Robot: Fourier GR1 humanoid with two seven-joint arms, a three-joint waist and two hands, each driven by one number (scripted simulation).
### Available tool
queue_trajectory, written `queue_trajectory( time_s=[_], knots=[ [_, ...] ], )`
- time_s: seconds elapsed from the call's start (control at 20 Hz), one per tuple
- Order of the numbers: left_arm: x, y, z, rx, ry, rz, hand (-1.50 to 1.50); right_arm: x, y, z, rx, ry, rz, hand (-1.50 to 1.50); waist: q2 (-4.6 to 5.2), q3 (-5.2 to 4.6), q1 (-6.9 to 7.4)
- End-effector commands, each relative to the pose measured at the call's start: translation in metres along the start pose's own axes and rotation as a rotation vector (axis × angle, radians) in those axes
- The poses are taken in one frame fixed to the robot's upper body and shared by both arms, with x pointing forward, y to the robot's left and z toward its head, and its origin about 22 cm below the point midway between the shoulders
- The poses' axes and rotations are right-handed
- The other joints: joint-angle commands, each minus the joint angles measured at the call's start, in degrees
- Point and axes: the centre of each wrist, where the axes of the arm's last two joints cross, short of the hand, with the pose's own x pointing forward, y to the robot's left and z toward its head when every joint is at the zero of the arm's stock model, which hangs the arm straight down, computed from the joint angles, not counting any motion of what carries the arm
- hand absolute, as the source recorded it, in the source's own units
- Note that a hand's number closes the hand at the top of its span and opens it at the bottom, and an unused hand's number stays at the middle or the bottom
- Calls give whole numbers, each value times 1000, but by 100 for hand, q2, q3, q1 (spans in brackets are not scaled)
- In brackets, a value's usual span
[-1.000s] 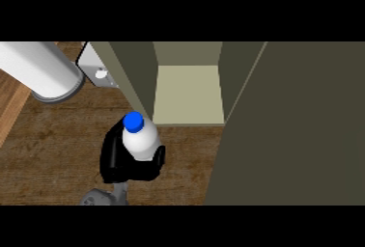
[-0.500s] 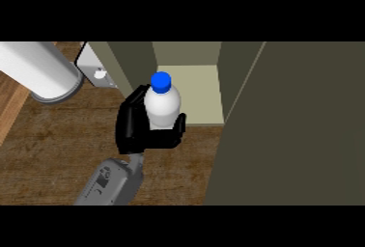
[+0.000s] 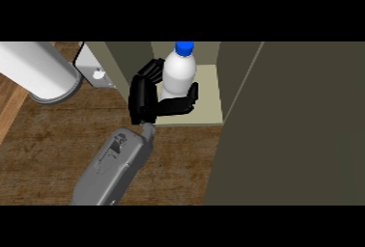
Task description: Pick up the bottled water, place it into the cabinet and close the cabinet
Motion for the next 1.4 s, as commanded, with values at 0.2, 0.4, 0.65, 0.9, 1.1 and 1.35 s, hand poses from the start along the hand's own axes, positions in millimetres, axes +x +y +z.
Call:
queue_trajectory(
  time_s=[0.2,0.4,0.65,0.9,1.1,1.35],
  knots=[
    [-6,-8,-44,16,42,-126,150,18,-12,10,-7,-41,0,-150,17,4,-14],
    [-15,-10,-51,59,32,-178,150,31,-5,17,-6,-45,-27,-150,9,-2,-63],
    [-22,-9,-66,83,47,-242,150,13,-5,12,16,-41,-15,-150,26,3,-52],
    [-35,1,-70,123,50,-396,150,30,-10,10,-8,-60,-23,-150,36,-3,-106],
    [-52,12,-67,157,76,-415,150,25,-12,12,24,-76,-19,-150,69,1,-161],
    [-49,3,-73,180,109,-445,150,22,2,13,12,-50,-55,-150,63,-8,-231]
  ],
)
